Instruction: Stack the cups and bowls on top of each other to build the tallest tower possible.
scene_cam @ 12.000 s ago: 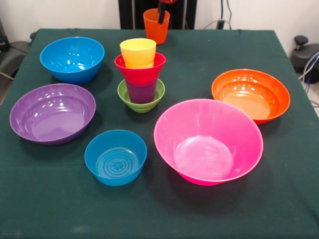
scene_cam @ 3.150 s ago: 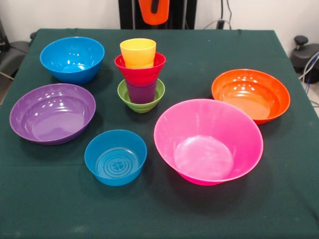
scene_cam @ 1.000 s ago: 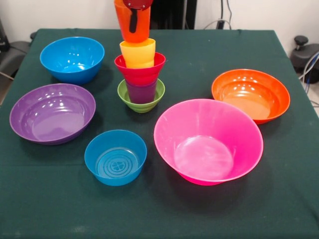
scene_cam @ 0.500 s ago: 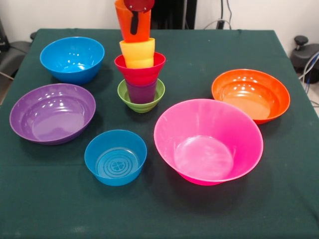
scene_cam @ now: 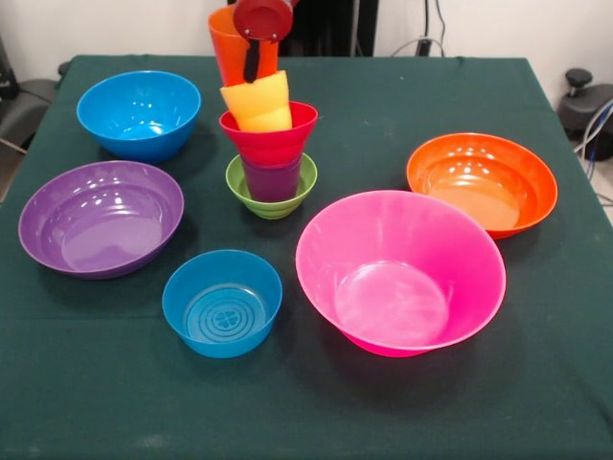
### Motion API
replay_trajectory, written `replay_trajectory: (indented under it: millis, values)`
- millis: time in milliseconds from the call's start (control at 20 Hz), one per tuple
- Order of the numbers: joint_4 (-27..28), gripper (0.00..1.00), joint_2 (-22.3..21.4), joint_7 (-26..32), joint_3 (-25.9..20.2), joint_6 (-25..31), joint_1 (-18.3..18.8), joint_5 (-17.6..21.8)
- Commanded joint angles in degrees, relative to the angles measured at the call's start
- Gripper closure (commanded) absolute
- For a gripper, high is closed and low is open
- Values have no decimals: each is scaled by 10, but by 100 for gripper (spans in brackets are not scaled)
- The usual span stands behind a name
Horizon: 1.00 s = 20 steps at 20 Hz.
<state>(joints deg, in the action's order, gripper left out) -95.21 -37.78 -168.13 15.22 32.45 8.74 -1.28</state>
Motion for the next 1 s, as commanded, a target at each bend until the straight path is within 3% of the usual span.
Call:
replay_trajectory:
  millis: [50, 1000]
  values:
    - [45, 100, 57, -1, -50, -7, -8, 11]
    - [68, 100, 63, -12, -44, 18, -30, -6]
